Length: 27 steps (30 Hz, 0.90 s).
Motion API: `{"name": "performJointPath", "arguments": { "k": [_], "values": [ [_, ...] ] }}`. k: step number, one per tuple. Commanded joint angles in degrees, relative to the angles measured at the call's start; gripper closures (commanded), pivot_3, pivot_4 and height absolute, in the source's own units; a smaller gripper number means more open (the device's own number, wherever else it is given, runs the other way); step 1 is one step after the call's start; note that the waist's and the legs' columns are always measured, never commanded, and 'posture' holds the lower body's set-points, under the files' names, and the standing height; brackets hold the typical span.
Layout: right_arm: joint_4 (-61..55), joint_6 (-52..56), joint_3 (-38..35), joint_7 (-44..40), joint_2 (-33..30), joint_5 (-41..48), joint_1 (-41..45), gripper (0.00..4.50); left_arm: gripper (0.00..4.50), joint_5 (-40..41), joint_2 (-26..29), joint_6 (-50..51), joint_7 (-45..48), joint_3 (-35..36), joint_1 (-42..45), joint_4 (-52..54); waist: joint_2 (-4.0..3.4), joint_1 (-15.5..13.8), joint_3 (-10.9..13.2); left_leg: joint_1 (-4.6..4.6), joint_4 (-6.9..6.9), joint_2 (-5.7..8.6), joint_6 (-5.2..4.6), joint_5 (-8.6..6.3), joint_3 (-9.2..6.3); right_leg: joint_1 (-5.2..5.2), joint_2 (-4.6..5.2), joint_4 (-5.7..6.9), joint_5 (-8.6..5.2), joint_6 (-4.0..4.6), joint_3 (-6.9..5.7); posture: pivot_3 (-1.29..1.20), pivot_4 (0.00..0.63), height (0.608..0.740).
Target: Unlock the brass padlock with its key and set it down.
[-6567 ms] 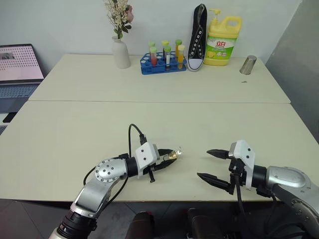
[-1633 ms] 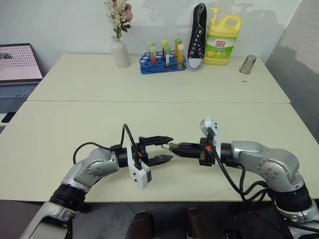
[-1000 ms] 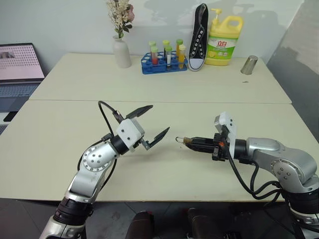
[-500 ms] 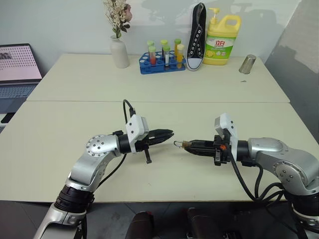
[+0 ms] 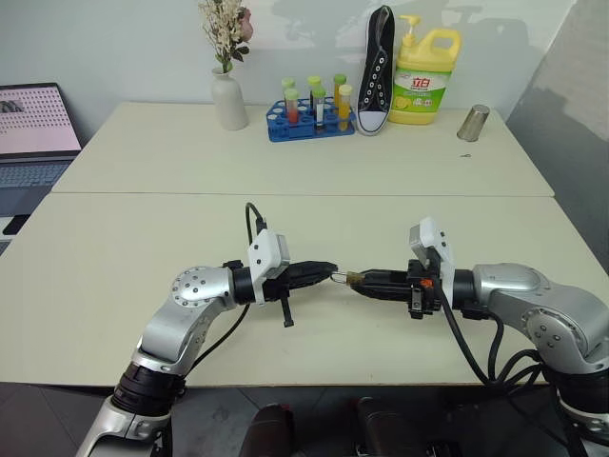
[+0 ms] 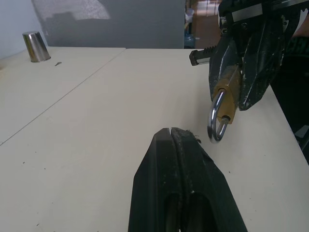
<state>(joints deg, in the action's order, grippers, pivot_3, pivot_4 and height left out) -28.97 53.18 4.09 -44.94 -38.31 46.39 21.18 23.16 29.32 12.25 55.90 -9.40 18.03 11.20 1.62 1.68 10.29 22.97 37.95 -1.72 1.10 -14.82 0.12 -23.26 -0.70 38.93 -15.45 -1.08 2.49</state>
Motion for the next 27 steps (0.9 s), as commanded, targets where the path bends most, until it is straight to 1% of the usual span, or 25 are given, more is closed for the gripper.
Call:
{"name": "performJointPath", "arguments": {
  "k": [1,9,16,27],
  "values": [
    [-2.3,-0.3,-1.2,-0.5,-0.3,1.3,0.6,4.37,4.50,-0.6,-0.5,-1.2,0.0,0.2,-0.1,1.3,0.00,0.0,0.0,0.00,0.00,0.00,0.00,0.00,0.00,0.00,0.00,0.00,0.00,0.00,0.00,0.00,0.150,0.740],
    [-1.7,-0.6,-1.0,-0.4,0.0,1.0,0.6,4.37,4.50,1.3,-0.4,1.4,1.5,-0.2,-2.2,4.3,0.00,0.0,0.0,0.00,0.00,0.00,0.00,0.00,0.00,0.00,0.00,0.00,0.00,0.00,0.00,0.00,0.150,0.740],
    [-1.4,-0.6,-0.9,-0.4,0.1,0.9,0.5,4.37,4.50,1.8,-0.7,2.7,1.3,0.2,-2.2,5.0,0.00,0.0,0.0,0.00,0.00,0.00,0.00,0.00,-0.01,0.00,0.00,0.00,0.00,0.00,0.00,0.00,0.150,0.740],
    [-0.7,-1.0,-0.7,-0.4,0.1,-0.1,0.3,4.37,4.50,3.8,0.7,6.0,1.8,0.3,-4.5,9.6,0.00,0.0,0.0,0.00,0.00,-0.01,0.00,0.00,0.00,0.00,0.00,0.00,0.00,0.00,0.01,0.00,0.150,0.740]
  ]
}}
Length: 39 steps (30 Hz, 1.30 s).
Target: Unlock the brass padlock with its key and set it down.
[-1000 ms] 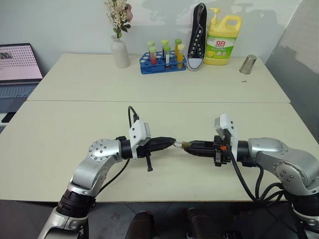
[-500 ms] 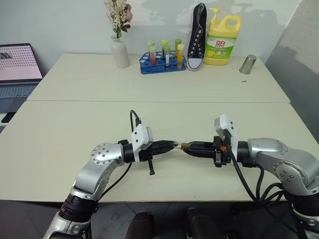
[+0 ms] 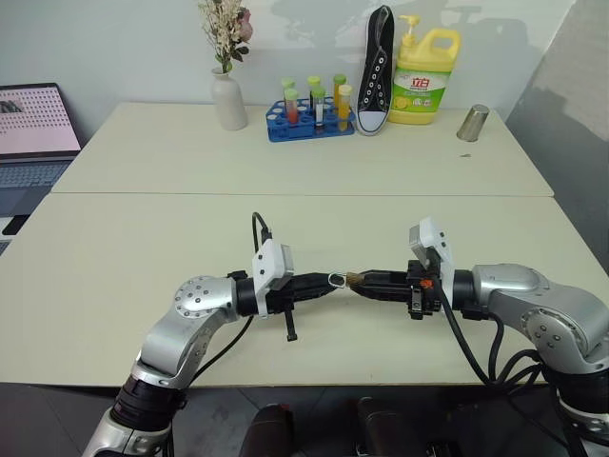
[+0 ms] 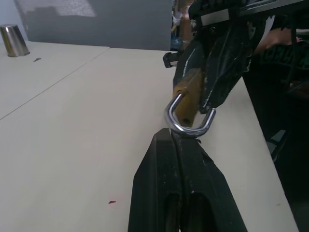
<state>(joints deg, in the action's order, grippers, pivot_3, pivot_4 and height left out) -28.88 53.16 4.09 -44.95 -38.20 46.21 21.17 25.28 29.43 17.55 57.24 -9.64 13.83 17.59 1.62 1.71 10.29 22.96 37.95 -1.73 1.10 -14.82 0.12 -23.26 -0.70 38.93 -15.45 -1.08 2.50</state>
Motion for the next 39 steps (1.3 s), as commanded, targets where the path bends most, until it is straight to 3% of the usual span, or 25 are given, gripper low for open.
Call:
{"name": "performJointPath", "arguments": {
  "k": [1,24,36,39],
  "values": [
    [-0.8,-1.0,-0.6,-0.4,0.0,0.0,0.3,4.37,4.50,1.9,0.6,1.0,0.3,0.7,-0.5,3.5,0.00,0.0,0.0,0.00,0.00,0.00,0.00,0.00,-0.01,0.00,0.00,0.00,0.00,0.00,-0.01,0.00,0.150,0.740],
    [-0.6,-1.6,0.4,-1.6,0.0,-1.8,-0.3,4.37,4.50,9.8,0.3,10.5,-4.0,5.2,1.7,7.1,0.00,0.0,0.0,0.00,0.00,0.01,0.00,0.00,-0.01,0.00,0.00,-0.01,0.00,0.00,-0.01,0.00,0.150,0.740],
    [-0.4,-2.0,0.7,-2.2,0.0,-2.4,-0.3,4.37,4.50,9.5,0.3,10.2,-5.1,5.0,2.0,6.7,0.00,0.0,0.0,0.00,0.00,0.01,0.00,0.00,-0.01,0.00,0.00,-0.01,0.00,0.00,-0.01,0.00,0.150,0.740],
    [-0.3,-1.9,0.4,-1.9,0.2,-2.0,-0.3,4.37,4.50,6.4,1.7,9.2,-4.7,3.4,1.8,6.3,0.00,0.0,0.0,0.00,0.00,0.02,0.00,0.00,-0.01,0.00,0.00,-0.01,0.00,0.00,-0.01,0.00,0.150,0.740]
  ]
}}
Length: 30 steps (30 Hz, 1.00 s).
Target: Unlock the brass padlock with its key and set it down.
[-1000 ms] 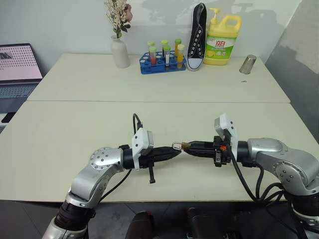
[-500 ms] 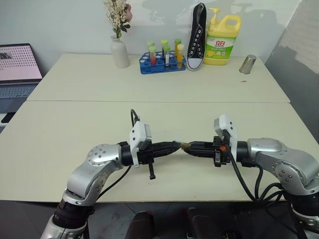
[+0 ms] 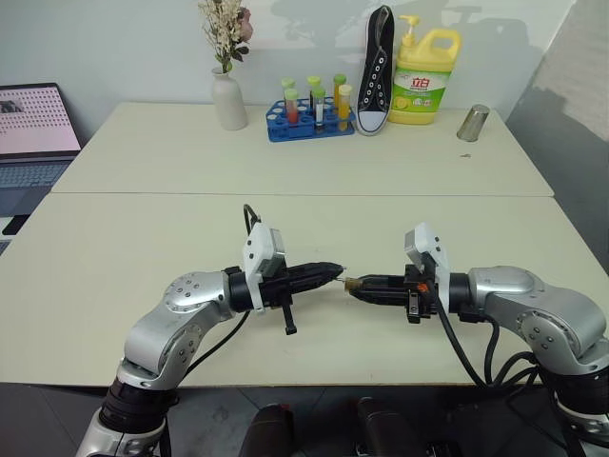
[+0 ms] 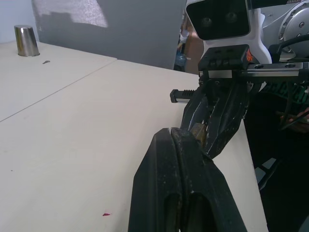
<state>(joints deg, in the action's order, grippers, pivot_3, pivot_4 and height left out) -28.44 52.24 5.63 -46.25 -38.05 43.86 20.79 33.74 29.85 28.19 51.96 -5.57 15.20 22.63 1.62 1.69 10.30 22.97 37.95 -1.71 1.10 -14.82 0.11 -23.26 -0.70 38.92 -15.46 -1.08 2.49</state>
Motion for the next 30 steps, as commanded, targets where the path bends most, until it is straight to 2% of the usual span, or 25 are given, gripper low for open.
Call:
{"name": "performJointPath", "arguments": {
  "k": [1,2,4,7,10,16,22,28,30],
  "values": [
    [-0.7,-0.9,-1.3,-0.5,0.1,0.5,0.1,4.37,4.50,-2.7,1.7,-1.6,0.8,-1.1,0.4,1.2,0.00,0.0,0.0,0.00,0.00,0.00,0.00,0.00,0.00,0.00,0.00,0.00,0.00,0.00,0.00,0.00,0.150,0.740],
    [-0.6,-1.0,-1.2,-0.6,-0.1,0.5,0.0,4.37,4.50,-3.3,2.0,-2.6,1.4,-1.3,0.2,1.2,0.00,0.0,0.0,0.00,0.00,0.00,0.00,0.00,0.00,0.00,0.00,0.00,0.00,0.00,0.00,0.00,0.150,0.740],
    [-0.4,-0.8,-1.2,-0.9,-0.6,0.4,0.0,4.37,4.50,-10.2,4.2,-11.4,3.5,-2.8,-0.6,-0.3,0.00,0.0,0.0,-0.01,0.00,0.00,0.00,0.00,0.02,0.00,0.00,0.00,0.00,0.00,0.01,0.00,0.150,0.740],
    [0.2,-0.4,-1.4,-0.9,-0.9,0.7,-0.1,4.37,4.50,-13.1,6.3,-17.9,6.5,-2.3,-1.4,-3.1,-0.01,0.0,0.0,-0.02,-0.03,0.00,0.00,0.00,0.04,0.00,0.00,-0.01,-0.01,0.02,0.03,0.00,0.150,0.740],
    [2.1,-0.5,-1.2,-0.7,-0.6,0.2,0.3,4.37,3.94,-15.6,9.0,-22.3,8.9,-1.8,-2.8,-5.0,-0.01,0.0,0.0,-0.01,-0.03,-0.02,0.00,0.00,0.03,-0.01,0.00,-0.02,-0.02,0.04,0.01,0.00,0.150,0.740],
    [5.2,-0.2,-0.8,0.3,0.9,-0.3,1.5,4.37,1.96,-14.5,11.2,-22.3,11.5,-1.3,-5.2,-4.4,-0.02,0.0,0.0,0.01,-0.03,-0.03,0.00,0.00,0.04,-0.02,0.03,-0.04,-0.02,0.04,0.01,0.00,0.150,0.740],
    [17.0,-0.6,6.4,2.9,6.8,-8.1,7.2,4.37,0.02,-12.0,11.0,-18.1,11.1,-0.3,-7.8,-2.9,-0.02,0.2,0.0,-0.01,-0.03,-0.12,0.00,0.00,0.03,-0.04,0.02,-0.01,-0.02,0.05,0.01,0.00,0.150,0.740],
    [23.2,1.8,8.6,2.8,10.4,-10.5,9.3,4.37,0.00,-12.9,11.2,-19.1,11.6,-0.1,-8.6,-3.3,-0.04,0.1,0.0,0.03,-0.04,-0.06,0.00,0.00,0.05,-0.07,0.02,-0.01,-0.03,0.07,0.02,0.00,0.150,0.740],
    [24.5,6.8,9.4,2.4,10.8,-9.6,9.7,4.37,0.00,-13.5,11.4,-19.9,11.7,-0.1,-9.1,-3.7,-0.04,0.1,0.0,0.03,-0.04,-0.04,0.00,0.00,0.05,-0.07,0.04,-0.01,-0.03,0.07,0.02,0.00,0.150,0.740]
  ]
}}
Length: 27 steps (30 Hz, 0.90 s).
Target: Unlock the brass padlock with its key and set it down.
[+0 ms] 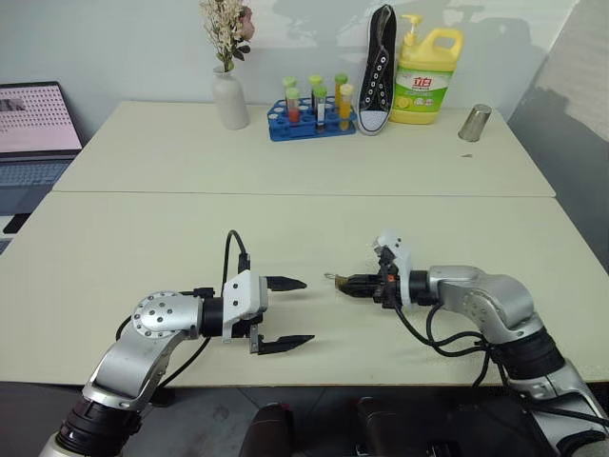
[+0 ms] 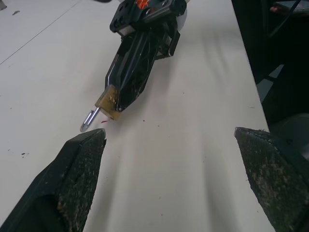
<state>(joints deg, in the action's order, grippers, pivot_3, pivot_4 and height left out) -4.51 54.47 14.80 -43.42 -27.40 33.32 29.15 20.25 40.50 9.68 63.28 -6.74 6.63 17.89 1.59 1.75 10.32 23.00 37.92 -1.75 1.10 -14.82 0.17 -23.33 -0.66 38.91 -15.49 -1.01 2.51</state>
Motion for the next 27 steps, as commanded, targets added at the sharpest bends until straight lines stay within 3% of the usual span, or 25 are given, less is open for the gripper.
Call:
{"name": "performJointPath", "arguments": {
  "k": [1,7,18,23,25,27],
  "values": [
    [0.5,6.6,0.7,-1.1,-0.3,1.3,1.3,4.37,0.00,0.0,0.8,-1.6,0.5,1.0,-0.9,1.1,0.00,0.0,0.0,0.00,0.00,0.00,0.00,0.00,0.01,0.00,0.00,0.00,0.00,0.00,0.01,0.00,0.150,0.740],
    [-1.9,15.6,-0.2,-2.4,-1.7,4.2,0.0,4.37,0.00,-0.4,1.1,-2.3,0.8,1.0,-1.9,1.0,-0.01,0.0,0.0,-0.01,-0.02,-0.02,0.00,0.00,-0.04,0.00,0.18,0.01,0.00,0.00,-0.05,0.00,0.150,0.740],
    [-1.3,21.7,-3.9,2.1,0.6,5.0,0.1,4.37,0.00,-2.2,1.0,-4.7,1.6,-0.1,-1.4,0.3,-0.01,0.1,0.0,-0.02,-0.02,-0.01,0.00,0.00,-0.02,0.00,0.17,0.01,0.00,0.00,-0.03,0.00,0.150,0.740],
    [-3.3,22.7,-4.2,2.3,-1.1,4.9,-0.5,2.62,0.00,-2.0,0.6,-4.1,1.4,-0.5,-1.0,0.9,0.00,0.1,0.0,-0.02,-0.02,-0.01,0.00,0.00,-0.03,0.01,0.16,0.00,0.00,-0.01,-0.04,0.00,0.150,0.740],
    [-6.6,18.5,-1.5,0.6,-5.3,2.4,-1.6,1.98,0.00,-1.6,0.5,-3.4,1.1,-0.5,-1.0,1.3,-0.01,0.0,0.0,-0.02,-0.01,0.00,0.00,0.00,-0.03,0.02,0.17,0.00,0.00,-0.01,-0.04,0.00,0.150,0.740],
    [-9.8,13.6,0.8,-1.2,-9.1,0.2,-3.0,1.98,0.00,-1.3,0.4,-2.5,0.7,-0.4,-1.1,1.8,-0.02,-0.3,0.0,-0.01,0.00,0.07,0.00,0.00,-0.05,0.05,0.18,-0.02,-0.01,-0.01,-0.09,0.00,0.150,0.740]
  ]
}}
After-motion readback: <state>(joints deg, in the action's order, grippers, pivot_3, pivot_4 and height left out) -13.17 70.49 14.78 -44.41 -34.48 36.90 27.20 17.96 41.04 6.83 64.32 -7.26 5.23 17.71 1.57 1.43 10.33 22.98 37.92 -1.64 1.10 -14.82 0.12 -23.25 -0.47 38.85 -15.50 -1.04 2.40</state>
